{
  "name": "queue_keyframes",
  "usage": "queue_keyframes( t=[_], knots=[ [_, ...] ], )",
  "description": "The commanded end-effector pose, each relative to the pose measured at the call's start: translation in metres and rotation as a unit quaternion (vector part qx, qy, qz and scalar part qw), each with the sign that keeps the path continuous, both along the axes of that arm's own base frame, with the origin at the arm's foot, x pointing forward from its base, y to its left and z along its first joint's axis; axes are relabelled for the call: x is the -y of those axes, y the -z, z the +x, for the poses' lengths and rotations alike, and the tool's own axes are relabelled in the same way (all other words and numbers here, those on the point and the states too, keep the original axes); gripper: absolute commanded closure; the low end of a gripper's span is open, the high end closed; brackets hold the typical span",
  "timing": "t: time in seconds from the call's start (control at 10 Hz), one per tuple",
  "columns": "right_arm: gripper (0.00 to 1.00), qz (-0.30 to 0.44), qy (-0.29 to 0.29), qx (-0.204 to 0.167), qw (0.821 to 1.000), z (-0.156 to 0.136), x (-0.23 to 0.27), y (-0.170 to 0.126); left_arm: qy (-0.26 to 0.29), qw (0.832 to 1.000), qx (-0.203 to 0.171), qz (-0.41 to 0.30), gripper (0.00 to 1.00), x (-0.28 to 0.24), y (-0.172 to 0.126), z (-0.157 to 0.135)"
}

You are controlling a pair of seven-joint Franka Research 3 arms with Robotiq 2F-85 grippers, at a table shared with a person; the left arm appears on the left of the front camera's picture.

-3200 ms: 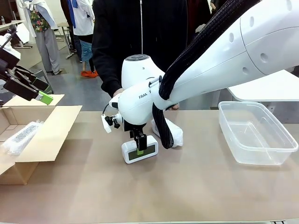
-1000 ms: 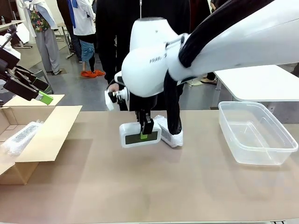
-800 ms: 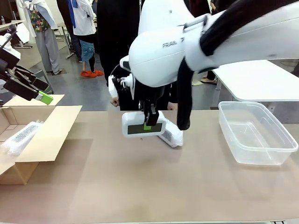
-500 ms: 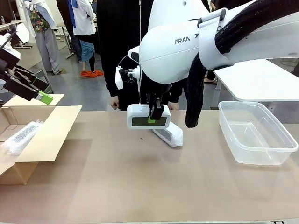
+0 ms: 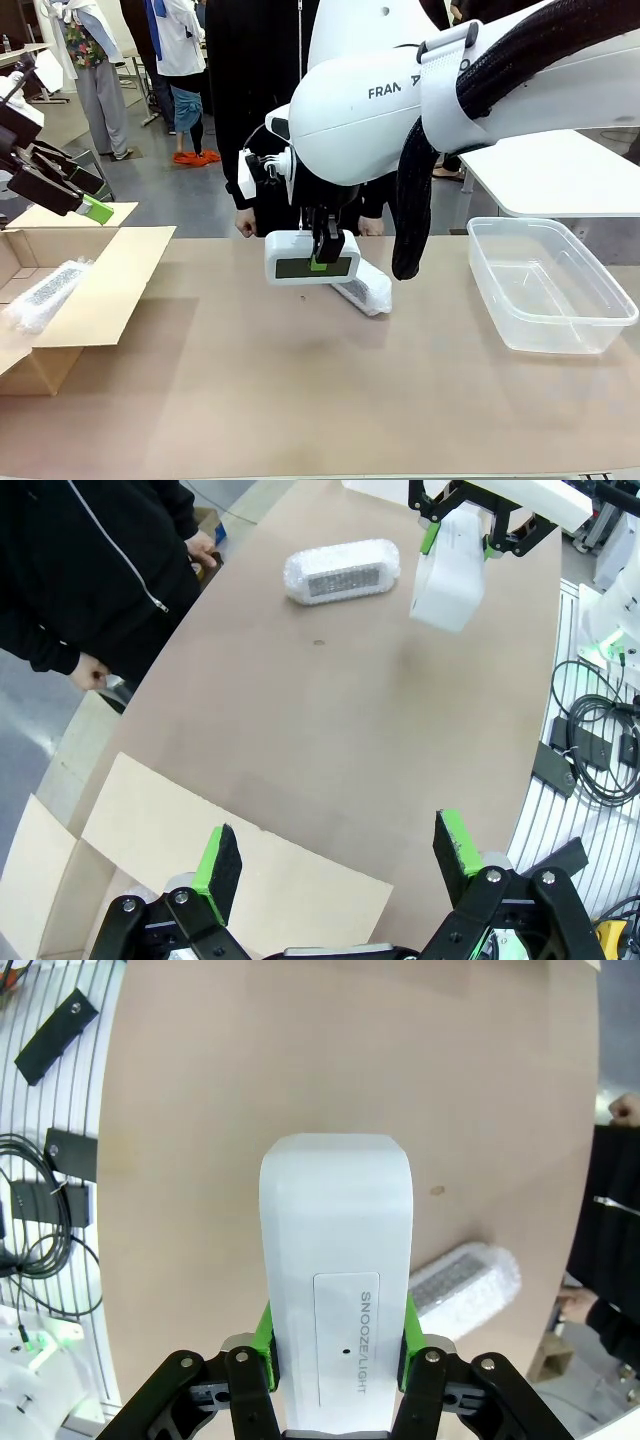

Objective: Separate and place wrapped and unwrapped clocks.
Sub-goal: If the picked Digital clock is wrapped, place it in the Package Box ; if not, place it in the Organizing box.

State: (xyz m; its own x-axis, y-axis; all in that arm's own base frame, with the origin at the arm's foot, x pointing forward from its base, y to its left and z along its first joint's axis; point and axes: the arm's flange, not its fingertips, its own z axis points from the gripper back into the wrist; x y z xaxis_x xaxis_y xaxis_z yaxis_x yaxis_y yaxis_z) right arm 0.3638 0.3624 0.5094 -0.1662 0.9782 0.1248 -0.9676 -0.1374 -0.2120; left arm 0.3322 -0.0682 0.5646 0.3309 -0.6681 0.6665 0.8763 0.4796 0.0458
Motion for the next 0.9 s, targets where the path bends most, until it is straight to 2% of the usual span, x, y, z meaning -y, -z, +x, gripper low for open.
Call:
queue_keyframes(
  t=[0.0,0.7,0.8],
  knots=[
    [0.82,-0.005,-0.005,0.001,1.000,0.0021,0.0029,-0.0024,0.002,1.000,0.002,-0.008,0.00,0.0018,-0.0005,0.0013],
    [0.82,-0.005,-0.005,0.001,1.000,0.0021,0.0029,-0.0024,0.002,1.000,0.002,-0.008,0.00,0.0018,-0.0005,0.0013],
    [0.49,0.000,0.001,0.000,1.000,0.0011,0.0013,-0.0004,0.002,1.000,0.002,-0.008,0.00,0.0018,-0.0005,0.0013]
  ],
)
